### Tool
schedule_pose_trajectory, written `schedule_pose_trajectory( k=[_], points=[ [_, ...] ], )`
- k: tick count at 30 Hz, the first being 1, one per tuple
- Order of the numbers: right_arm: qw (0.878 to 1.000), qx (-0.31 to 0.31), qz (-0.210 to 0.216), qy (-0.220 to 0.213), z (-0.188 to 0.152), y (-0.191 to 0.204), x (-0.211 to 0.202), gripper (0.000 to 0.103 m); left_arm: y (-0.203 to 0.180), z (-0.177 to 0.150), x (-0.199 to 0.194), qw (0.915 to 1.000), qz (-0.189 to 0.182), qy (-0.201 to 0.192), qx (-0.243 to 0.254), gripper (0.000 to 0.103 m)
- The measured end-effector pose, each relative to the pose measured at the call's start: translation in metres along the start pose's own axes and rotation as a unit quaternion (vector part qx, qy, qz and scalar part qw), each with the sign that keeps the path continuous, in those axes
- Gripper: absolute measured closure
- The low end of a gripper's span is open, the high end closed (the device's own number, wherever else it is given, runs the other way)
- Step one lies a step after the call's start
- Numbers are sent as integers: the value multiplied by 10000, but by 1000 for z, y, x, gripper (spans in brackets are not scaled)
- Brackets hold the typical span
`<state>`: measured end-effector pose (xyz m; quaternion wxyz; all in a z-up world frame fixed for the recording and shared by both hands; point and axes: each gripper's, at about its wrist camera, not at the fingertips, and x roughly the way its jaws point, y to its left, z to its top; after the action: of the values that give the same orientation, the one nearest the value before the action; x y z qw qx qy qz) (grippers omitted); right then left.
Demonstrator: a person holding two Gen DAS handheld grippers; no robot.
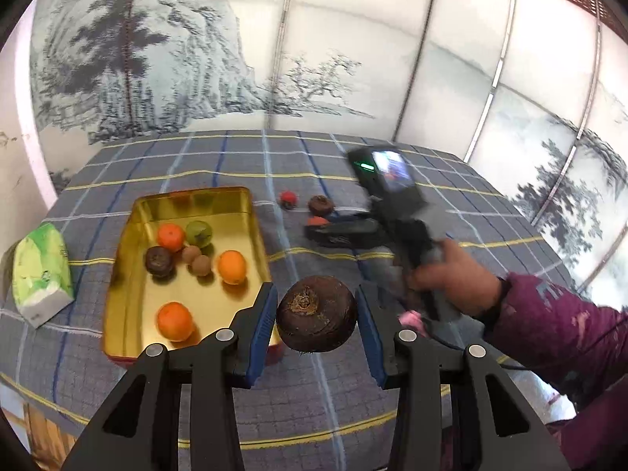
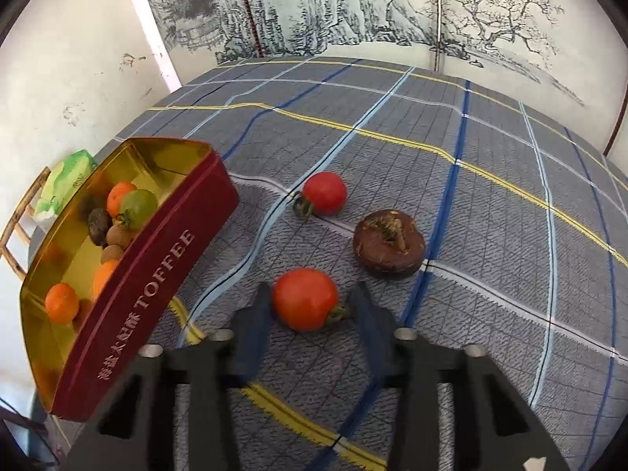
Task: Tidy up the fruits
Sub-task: 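Carry the mangosteen into the tray with the left tool while the right tool grasps a red tomato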
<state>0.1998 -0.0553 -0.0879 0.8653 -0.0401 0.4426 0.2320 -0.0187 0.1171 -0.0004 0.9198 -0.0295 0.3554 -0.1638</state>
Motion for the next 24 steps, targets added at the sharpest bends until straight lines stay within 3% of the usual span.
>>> schedule_pose_trajectory(
  k=[3,11,17,24],
  points=[
    [9997,107,52,-190,-14,-1,-18,74,14,1,-3,9998,124,-50,-156,61],
    [9983,380,-164,-411,-69,-13,-55,74,48,-1,4,9976,542,-99,-424,61],
    [9971,524,-177,-521,-81,-21,-61,74,60,1,26,9957,845,-58,-385,61],
    [9970,538,-181,-521,-83,-22,-60,74,78,5,43,9945,894,-28,-549,61]
  ],
)
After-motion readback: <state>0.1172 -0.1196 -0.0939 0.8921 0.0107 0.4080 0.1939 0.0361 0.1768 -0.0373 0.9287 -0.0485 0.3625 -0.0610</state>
